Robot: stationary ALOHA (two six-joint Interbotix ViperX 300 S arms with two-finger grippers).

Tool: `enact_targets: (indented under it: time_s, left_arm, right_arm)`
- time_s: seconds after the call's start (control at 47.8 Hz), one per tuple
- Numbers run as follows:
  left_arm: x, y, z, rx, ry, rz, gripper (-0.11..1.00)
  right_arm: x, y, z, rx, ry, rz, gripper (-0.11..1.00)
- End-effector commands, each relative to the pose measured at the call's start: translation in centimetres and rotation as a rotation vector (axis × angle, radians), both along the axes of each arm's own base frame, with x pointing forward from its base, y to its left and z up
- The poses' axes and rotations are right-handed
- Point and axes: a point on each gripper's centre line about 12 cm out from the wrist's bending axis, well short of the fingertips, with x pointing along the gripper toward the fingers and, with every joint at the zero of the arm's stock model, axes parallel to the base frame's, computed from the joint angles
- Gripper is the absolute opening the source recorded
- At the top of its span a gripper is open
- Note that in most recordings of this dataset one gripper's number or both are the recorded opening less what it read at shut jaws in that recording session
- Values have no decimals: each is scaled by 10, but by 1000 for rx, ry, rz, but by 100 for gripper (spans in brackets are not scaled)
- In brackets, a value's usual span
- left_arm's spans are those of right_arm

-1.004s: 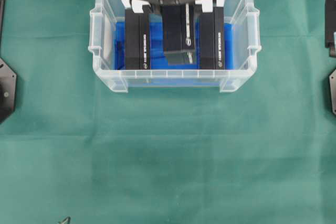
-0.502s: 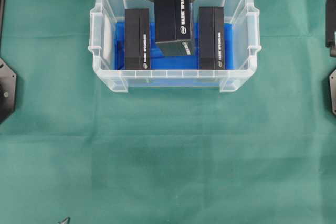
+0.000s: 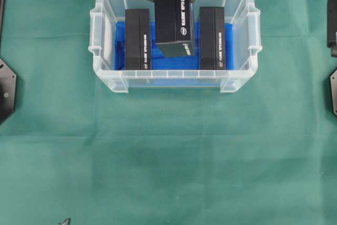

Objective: Take the box out of the case with the left arm.
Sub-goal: 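Lift the gripped middle boxes straight up out of the case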

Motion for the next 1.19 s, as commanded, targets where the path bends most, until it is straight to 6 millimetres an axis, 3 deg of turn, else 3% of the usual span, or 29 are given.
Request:
enact_targets:
  time_s: [0.0,0.899,1.171]
  left_arm:
    - [-12,-3,23,14,-57,1,63]
    - [-12,-6,21,12,-48,-1,63]
    - [-8,-29,19,0,-44,-21,63]
  right_arm:
    - [0,0,7,0,-24,3,1]
    - [1,0,8,0,-25,2,1]
    - [1,0,8,0,-25,1,1]
